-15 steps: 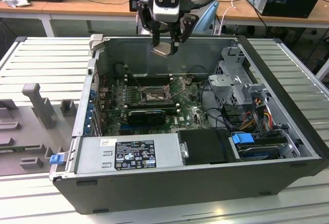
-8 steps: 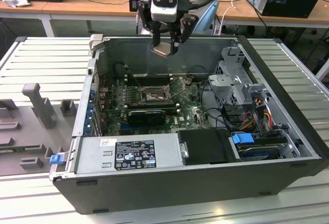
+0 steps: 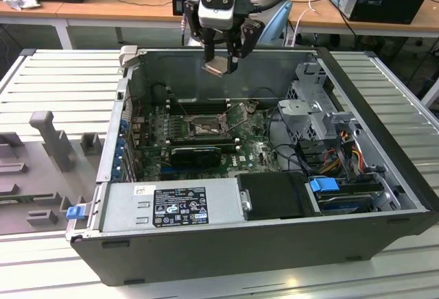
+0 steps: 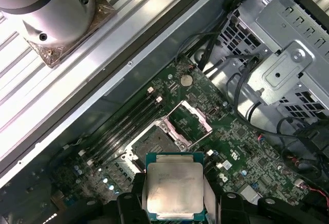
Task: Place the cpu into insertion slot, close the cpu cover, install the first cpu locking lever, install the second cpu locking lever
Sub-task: 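Place the cpu into insertion slot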
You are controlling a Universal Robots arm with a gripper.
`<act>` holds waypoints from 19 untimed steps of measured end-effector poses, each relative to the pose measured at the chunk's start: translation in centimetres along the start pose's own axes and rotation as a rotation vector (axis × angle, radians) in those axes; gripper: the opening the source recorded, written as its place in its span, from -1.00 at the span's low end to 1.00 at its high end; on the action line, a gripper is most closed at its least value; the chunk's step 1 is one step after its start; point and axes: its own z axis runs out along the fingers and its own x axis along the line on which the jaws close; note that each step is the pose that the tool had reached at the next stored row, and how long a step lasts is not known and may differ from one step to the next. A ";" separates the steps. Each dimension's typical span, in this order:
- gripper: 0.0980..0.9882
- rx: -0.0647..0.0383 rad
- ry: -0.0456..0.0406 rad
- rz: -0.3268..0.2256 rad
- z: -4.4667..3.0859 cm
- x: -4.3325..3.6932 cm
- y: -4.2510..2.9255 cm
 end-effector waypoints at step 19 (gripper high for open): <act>-0.03 -0.002 -0.0083 0.094 0.01 0.00 0.00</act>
